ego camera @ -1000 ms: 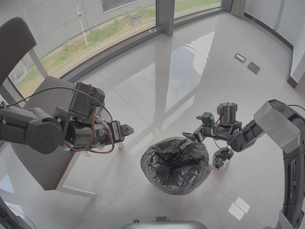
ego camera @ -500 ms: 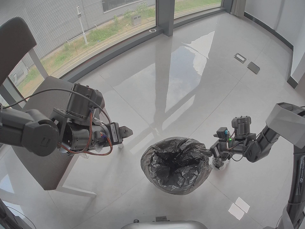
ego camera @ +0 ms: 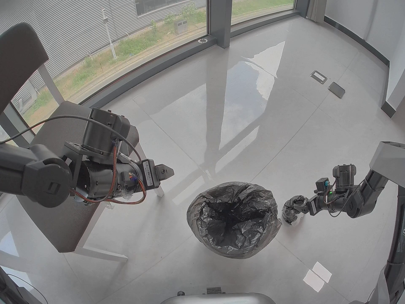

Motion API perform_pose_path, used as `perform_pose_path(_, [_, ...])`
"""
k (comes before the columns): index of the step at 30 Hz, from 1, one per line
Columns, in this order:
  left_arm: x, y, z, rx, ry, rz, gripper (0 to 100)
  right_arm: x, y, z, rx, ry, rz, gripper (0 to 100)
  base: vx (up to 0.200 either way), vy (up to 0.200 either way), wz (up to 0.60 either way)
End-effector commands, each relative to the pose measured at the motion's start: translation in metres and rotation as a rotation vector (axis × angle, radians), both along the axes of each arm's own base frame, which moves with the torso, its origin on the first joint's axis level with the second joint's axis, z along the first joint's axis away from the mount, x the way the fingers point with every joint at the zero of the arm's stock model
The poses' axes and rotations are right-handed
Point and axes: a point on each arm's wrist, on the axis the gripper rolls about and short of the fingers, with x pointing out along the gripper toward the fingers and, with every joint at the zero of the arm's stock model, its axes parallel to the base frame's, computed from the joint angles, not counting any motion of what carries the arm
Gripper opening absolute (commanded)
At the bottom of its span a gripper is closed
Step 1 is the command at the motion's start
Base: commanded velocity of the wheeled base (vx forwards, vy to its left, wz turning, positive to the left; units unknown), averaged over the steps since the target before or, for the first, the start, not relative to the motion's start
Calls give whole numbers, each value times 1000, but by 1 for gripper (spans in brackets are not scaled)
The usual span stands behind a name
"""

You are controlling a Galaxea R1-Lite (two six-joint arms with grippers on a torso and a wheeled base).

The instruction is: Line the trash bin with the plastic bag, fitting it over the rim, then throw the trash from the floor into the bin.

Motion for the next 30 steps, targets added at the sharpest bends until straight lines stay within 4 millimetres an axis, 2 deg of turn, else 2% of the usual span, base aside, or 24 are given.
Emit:
perform_pose_path(1, [0, -1, 2, -3, -5, -3, 100, 11, -2, -30, 0, 43, -6, 100, 0, 0, 0])
perform_pose_path(7, [0, -1, 1, -1, -3, -2, 100, 24, -3, -55, -1, 65, 0, 100, 0, 0, 0])
perform_pose_path(16, [0, -1, 1, 4, -4, 2, 100, 42, -5, -51, 4, 84, -5, 100, 0, 0, 0])
perform_pose_path(17, [1, -1, 1, 4, -6, 3, 100, 42, -5, -52, 3, 87, -4, 0, 0, 0, 0])
perform_pose_path(25, [1, -2, 2, 19, -15, -10, 100, 46, -6, -50, 2, 83, -9, 0, 0, 0, 0])
perform_pose_path(30, [1, 0, 2, 52, -31, -15, 100, 42, -9, -49, -1, 82, -17, 0, 0, 0, 0])
